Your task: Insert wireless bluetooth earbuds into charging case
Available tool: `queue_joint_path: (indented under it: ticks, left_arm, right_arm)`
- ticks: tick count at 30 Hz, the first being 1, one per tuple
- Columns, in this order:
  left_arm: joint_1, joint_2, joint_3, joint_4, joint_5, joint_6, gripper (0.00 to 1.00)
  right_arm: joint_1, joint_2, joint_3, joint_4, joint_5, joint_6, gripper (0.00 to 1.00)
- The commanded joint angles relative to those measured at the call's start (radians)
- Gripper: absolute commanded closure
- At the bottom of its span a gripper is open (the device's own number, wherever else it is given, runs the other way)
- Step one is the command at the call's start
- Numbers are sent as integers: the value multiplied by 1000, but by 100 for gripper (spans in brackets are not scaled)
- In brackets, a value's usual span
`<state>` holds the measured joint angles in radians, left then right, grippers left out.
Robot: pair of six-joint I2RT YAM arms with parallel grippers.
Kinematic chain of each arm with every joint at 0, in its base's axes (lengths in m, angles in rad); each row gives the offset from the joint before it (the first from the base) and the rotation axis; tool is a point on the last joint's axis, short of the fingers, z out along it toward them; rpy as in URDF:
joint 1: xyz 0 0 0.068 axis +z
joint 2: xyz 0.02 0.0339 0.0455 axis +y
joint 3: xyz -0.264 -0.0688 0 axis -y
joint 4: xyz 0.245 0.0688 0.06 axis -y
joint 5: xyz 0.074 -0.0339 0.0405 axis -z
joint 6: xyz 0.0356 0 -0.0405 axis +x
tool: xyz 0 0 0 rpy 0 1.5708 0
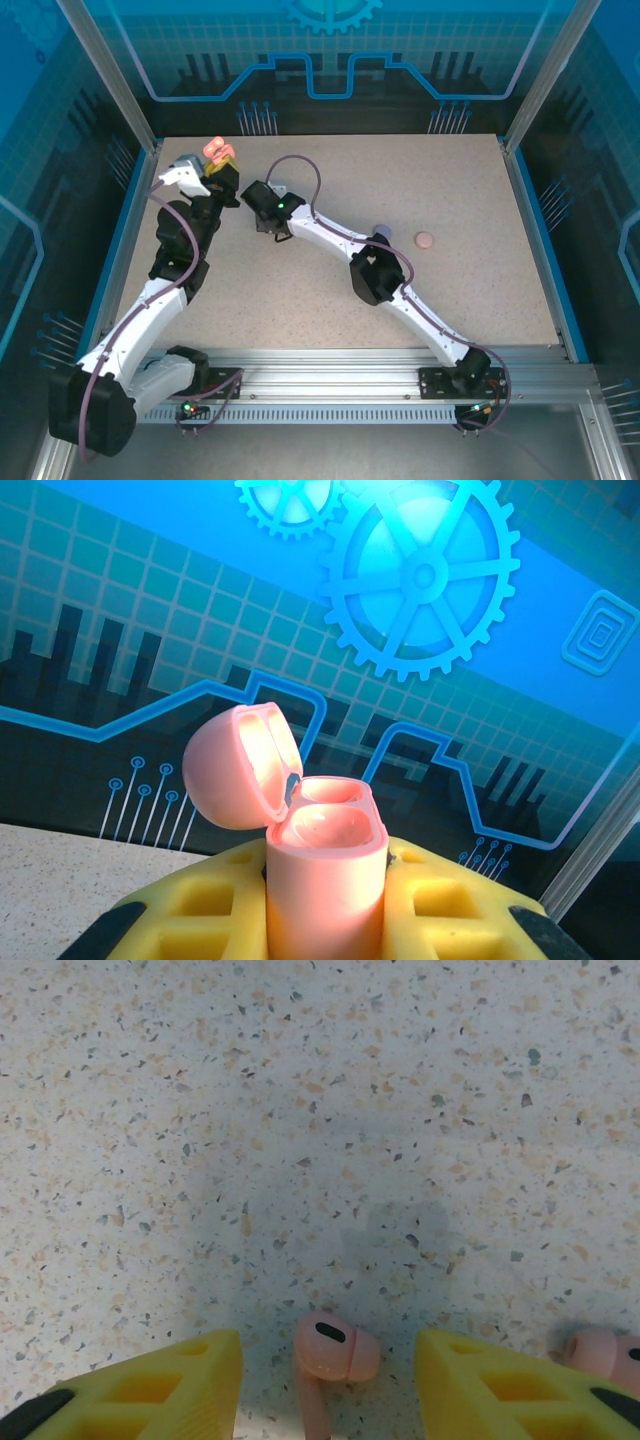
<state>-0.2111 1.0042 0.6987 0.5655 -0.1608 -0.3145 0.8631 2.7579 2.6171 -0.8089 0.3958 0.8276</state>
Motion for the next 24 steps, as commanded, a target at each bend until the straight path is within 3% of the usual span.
queue_joint_path:
  ticks: [1, 24]
  left_arm:
    - [6, -18, 4, 30, 9, -9, 100]
    - [6, -17, -35, 50, 1, -20, 100]
  right_arm:
    - [-8, 40, 40, -17, 9, 43, 51]
    - [-24, 101, 94, -75, 18, 111, 74]
